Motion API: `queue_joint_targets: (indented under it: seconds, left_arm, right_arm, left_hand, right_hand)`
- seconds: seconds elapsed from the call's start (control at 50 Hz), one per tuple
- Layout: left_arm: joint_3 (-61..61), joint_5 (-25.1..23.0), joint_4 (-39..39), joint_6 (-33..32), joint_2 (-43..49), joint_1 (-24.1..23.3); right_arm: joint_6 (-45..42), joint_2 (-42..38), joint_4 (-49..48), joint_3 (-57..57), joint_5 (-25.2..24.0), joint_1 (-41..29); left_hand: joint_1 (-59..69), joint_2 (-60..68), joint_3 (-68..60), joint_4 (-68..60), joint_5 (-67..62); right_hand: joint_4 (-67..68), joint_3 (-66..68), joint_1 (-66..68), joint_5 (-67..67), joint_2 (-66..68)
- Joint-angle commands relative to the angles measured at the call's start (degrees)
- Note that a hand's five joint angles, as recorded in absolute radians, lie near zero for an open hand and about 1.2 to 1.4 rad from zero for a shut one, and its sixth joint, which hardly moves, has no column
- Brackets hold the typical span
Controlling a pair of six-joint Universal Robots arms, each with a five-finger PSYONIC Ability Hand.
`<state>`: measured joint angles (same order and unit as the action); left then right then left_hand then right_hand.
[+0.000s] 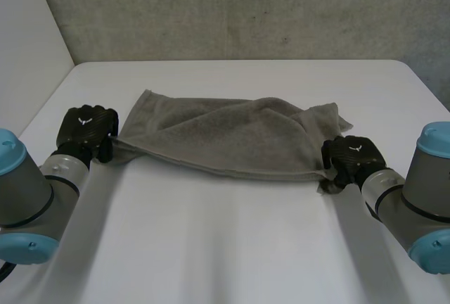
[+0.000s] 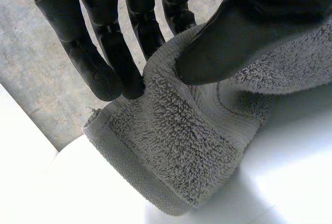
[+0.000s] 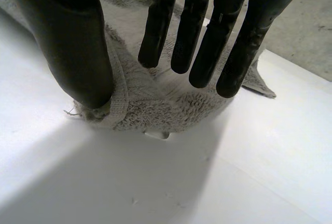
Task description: Fold the towel.
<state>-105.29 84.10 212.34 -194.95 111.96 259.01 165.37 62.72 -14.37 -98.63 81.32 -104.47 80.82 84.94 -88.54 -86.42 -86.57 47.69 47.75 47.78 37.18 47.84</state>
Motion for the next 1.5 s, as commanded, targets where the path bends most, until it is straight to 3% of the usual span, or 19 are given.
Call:
queue_joint_targets:
  seconds: [0.02, 0.08, 0.22, 0.3, 0.4, 0.48, 0.6, 0.74, 1.06, 1.14, 1.18, 1.22, 1.26, 1.3, 1.32, 1.36, 1.38, 1.46, 1.5]
  left_arm:
    - [0.0, 0.0, 0.0, 0.0, -0.1, 0.0]
    - [-0.1, 0.0, 0.0, 0.0, -0.1, 0.0]
    - [-0.3, 0.0, 0.0, 0.0, -1.1, 0.1]
    - [-0.5, -0.2, 0.0, -0.3, -5.7, 0.1]
    - [1.1, -0.1, -3.0, -0.9, -17.6, -0.8]
    - [3.0, -0.1, -7.4, -0.9, -24.4, -0.7]
    - [9.3, -0.1, -17.0, -1.0, -31.2, -0.7]
    - [15.1, -0.1, -28.0, -4.5, -27.9, -0.9]
    - [28.1, 0.1, -31.0, -8.3, 0.2, -3.3]
    - [35.4, 0.2, -30.9, -8.3, 4.3, -3.4]
    - [46.1, 0.4, -30.6, -7.7, 7.0, -4.0]
    - [51.0, 0.5, -30.1, -7.4, 7.7, -4.6]
    - [55.8, 0.5, -28.3, -7.0, 8.0, -4.9]
    - [61.9, 1.2, -19.4, -6.1, 7.6, -5.4]
    - [62.0, 1.2, -19.3, -6.1, 7.6, -5.4]
    - [62.2, 3.5, -7.3, -4.2, 5.9, -5.4]
    - [62.2, 3.5, -7.2, -4.2, 5.9, -5.4]
    - [59.2, 7.8, 5.2, -0.2, 4.5, -5.5]
    - [57.7, 8.2, 6.6, 0.4, 4.7, -5.5]
  right_arm:
    - [-0.1, 0.1, -0.2, -0.6, 0.7, -0.6]
    - [0.0, 0.1, -0.2, 0.0, 0.7, -0.8]
    - [-0.7, 2.3, 0.4, 1.8, 0.9, 0.0]
    - [-1.6, 9.9, 2.2, 4.6, 0.4, 0.0]
    - [-7.2, 20.0, 16.2, 14.6, -1.0, 0.2]
    - [-10.5, 20.9, 25.2, 22.4, -2.7, 1.2]
    - [-20.9, 19.6, 45.8, 39.4, -6.4, 2.9]
    - [-33.3, 10.8, 63.8, 53.3, -7.2, 3.8]
    - [-35.4, -9.6, 59.2, 58.2, -5.3, -1.0]
    - [-34.6, -16.0, 52.5, 69.9, -2.5, -3.1]
    - [-34.5, -17.8, 48.9, 75.8, -1.3, -4.2]
    - [-33.5, -20.2, 39.0, 89.2, -0.1, -6.3]
    - [-31.9, -20.8, 33.0, 94.9, 0.1, -6.7]
    - [-29.1, -20.9, 27.0, 99.5, 0.2, -7.0]
    - [-25.8, -20.9, 22.6, 102.4, 0.5, -6.9]
    - [-21.5, -20.5, 18.3, 103.5, 0.5, -6.8]
    - [-17.8, -20.1, 15.9, 103.6, 0.5, -6.4]
    - [-12.8, -19.7, 15.2, 102.7, -0.1, -6.4]
    - [-12.3, -20.1, 16.1, 100.2, -0.2, -6.3]
  left_hand:
    - [-0.8, -4.9, 8.5, 6.4, 16.6]
    - [-0.8, -4.9, 8.5, 6.4, 16.6]
    - [-0.8, -4.9, 8.5, 6.4, 16.6]
    - [-0.8, -4.9, 8.5, 6.4, 16.6]
    - [-0.8, -4.9, 8.5, 6.4, 16.6]
    - [-0.8, -4.9, 8.5, 6.4, 16.6]
    - [-0.8, -4.9, 8.5, 6.4, 16.6]
    - [-0.8, -4.9, 8.5, 6.4, 16.6]
    - [-0.8, -4.9, 8.5, 6.4, 16.6]
    - [-0.8, -4.9, 8.5, 6.4, 16.6]
    - [-0.8, -4.9, 8.5, 6.4, 16.6]
    - [-0.8, -4.9, 8.5, 6.4, 16.6]
    - [-0.8, -4.9, 8.5, 6.4, 16.6]
    - [-0.8, -4.9, 8.5, 6.4, 16.6]
    - [-0.8, -4.9, 8.5, 6.4, 16.6]
    - [-0.8, -4.9, 8.5, 6.4, 16.6]
    - [-0.8, -4.9, 8.5, 6.4, 16.6]
    - [-0.8, -4.9, 8.5, 6.4, 16.6]
    - [-0.8, -4.9, 8.5, 6.4, 16.6]
  right_hand:
    - [10.5, 10.4, 10.4, 11.0, 10.3]
    - [32.2, 32.2, 32.1, 32.7, 32.1]
    - [32.3, 32.2, 32.2, 32.8, 32.2]
    - [32.3, 32.2, 32.2, 32.8, 32.2]
    - [32.3, 32.2, 32.2, 32.8, 32.2]
    - [32.3, 32.2, 32.2, 32.8, 32.2]
    - [32.3, 32.2, 32.2, 32.8, 32.2]
    - [32.3, 32.2, 32.2, 32.8, 32.2]
    - [32.3, 32.2, 32.2, 32.8, 32.2]
    - [32.3, 32.2, 32.2, 32.8, 32.2]
    - [32.3, 32.2, 32.2, 32.8, 32.2]
    - [32.3, 32.2, 32.2, 32.8, 32.2]
    - [32.3, 32.2, 32.2, 32.8, 32.2]
    - [32.3, 32.2, 32.2, 32.8, 32.2]
    - [32.3, 32.2, 32.2, 32.8, 32.2]
    - [32.3, 32.2, 32.2, 32.8, 32.2]
    - [32.3, 32.2, 32.2, 32.8, 32.2]
    - [32.3, 32.2, 32.2, 32.8, 32.2]
    - [32.3, 32.2, 32.2, 32.8, 32.2]
